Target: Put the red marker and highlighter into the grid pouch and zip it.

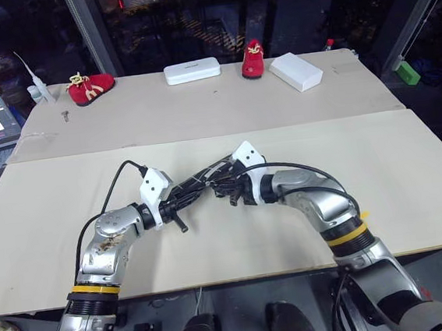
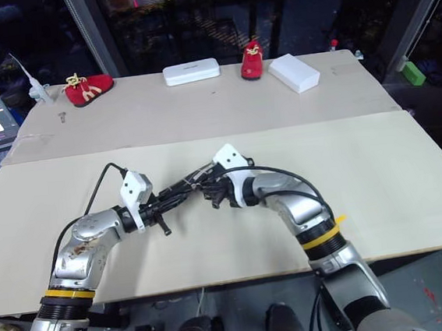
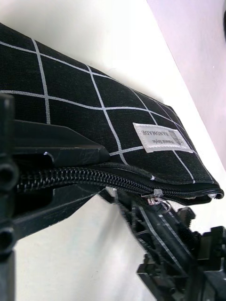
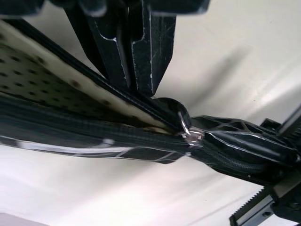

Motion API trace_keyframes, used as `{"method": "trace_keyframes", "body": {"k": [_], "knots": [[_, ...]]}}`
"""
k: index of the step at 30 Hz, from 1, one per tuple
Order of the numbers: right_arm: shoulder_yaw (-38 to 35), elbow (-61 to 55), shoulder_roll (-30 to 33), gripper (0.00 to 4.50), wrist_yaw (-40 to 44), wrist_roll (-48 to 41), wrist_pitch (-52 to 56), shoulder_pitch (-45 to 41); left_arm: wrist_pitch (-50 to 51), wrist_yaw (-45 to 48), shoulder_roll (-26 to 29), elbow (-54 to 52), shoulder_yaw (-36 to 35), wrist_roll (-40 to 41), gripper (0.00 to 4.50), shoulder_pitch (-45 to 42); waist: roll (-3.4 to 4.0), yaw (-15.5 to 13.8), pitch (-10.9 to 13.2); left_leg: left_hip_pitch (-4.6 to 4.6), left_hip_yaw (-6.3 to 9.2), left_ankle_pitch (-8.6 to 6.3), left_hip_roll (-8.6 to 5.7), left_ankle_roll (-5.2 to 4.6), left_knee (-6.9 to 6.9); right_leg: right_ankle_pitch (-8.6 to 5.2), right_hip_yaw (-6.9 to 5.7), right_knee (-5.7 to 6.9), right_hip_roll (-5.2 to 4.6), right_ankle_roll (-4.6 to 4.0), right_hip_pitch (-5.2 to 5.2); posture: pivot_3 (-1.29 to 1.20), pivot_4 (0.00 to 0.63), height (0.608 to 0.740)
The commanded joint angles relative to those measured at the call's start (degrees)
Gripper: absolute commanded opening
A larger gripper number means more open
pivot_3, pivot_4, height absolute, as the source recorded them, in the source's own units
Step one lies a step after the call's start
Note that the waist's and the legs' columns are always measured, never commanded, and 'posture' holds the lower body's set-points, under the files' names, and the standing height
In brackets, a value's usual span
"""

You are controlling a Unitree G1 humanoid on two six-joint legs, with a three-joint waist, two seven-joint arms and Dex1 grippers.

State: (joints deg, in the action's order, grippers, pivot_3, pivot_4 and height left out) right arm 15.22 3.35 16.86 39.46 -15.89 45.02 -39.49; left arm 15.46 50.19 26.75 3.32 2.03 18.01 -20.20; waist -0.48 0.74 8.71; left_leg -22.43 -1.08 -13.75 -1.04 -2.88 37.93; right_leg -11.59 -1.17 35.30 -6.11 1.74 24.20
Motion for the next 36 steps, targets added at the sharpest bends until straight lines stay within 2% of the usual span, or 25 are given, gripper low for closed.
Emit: {"method": "trace_keyframes", "body": {"k": [1,8,12,16,21,25,29,33,36], "knots": [[-1.9,-3.6,2.7,0.05,0.7,0.2,-0.5,0.4,-0.7,0.0,0.1,-0.7,-0.5,0.2,0.0,-0.4,0.0,0.0,0.0,0.0,0.0,0.0,0.0,0.0,0.0,0.0,-0.01,-0.01,0.0,0.0,0.0,0.0,0.15,0.74],[-9.4,-0.7,16.4,0.05,2.2,2.3,-5.1,1.6,-0.9,0.2,0.4,-0.6,-0.7,0.1,0.0,-0.1,-0.01,-0.5,0.0,-0.09,-0.03,0.0,-0.03,-0.01,0.0,0.01,0.02,-0.13,-0.02,0.02,-0.01,0.0,0.15,0.74],[-11.6,3.1,19.1,0.05,2.1,2.9,-7.3,0.7,-1.1,0.5,0.5,-0.4,-0.6,0.1,0.0,-0.1,-0.02,-0.1,0.0,-0.06,-0.08,-0.01,0.0,-0.02,-0.01,0.01,0.04,-0.19,0.03,0.03,-0.03,0.0,0.15,0.74],[-11.3,3.4,18.5,0.05,2.8,2.5,-8.0,1.2,-1.3,0.7,0.4,0.3,-0.4,0.0,0.0,-0.7,-0.03,0.3,0.0,0.02,-0.19,-0.01,0.12,-0.02,-0.05,0.01,0.3,-0.14,0.21,0.02,0.0,0.0,0.15,0.74],[-10.9,0.6,15.3,1.47,4.8,-0.9,-6.2,2.9,-1.6,1.0,0.4,0.7,-0.1,0.0,0.0,-1.1,-0.03,0.1,0.0,0.02,-0.23,-0.02,0.11,-0.03,-0.05,0.02,0.32,-0.16,0.16,0.03,-0.02,0.0,0.15,0.74],[-10.0,-1.5,15.5,2.85,7.6,-1.5,-6.2,4.8,-1.7,1.1,0.3,0.7,0.1,-0.1,0.0,-1.3,-0.03,-0.1,0.0,0.0,-0.23,-0.03,0.1,-0.05,-0.05,0.02,0.3,-0.17,0.13,0.04,-0.02,0.0,0.15,0.74],[-11.9,0.9,17.4,4.17,6.6,-0.5,-5.6,5.0,-2.6,2.0,0.5,1.4,0.8,-0.7,0.0,-1.6,-0.03,-0.1,0.0,-0.02,-0.23,-0.03,0.06,-0.06,-0.04,0.03,0.3,-0.18,0.07,0.05,-0.02,0.0,0.15,0.74],[-16.7,0.1,22.5,4.17,10.5,-3.1,-6.8,7.1,-5.5,3.8,1.1,3.0,2.2,-2.7,0.0,-2.2,-0.04,-0.7,0.0,-0.02,-0.24,-0.04,0.03,-0.06,-0.04,0.03,0.28,-0.22,0.05,0.07,-0.03,0.0,0.15,0.74],[-24.2,-6.3,28.1,4.17,18.1,-9.1,-8.2,14.1,-15.3,7.7,1.3,7.7,5.7,-7.0,0.0,-4.3,-0.03,-1.6,0.0,-0.04,-0.3,-0.06,0.04,-0.1,-0.04,0.03,0.29,-0.26,0.06,0.07,-0.01,0.0,0.15,0.74]]}}
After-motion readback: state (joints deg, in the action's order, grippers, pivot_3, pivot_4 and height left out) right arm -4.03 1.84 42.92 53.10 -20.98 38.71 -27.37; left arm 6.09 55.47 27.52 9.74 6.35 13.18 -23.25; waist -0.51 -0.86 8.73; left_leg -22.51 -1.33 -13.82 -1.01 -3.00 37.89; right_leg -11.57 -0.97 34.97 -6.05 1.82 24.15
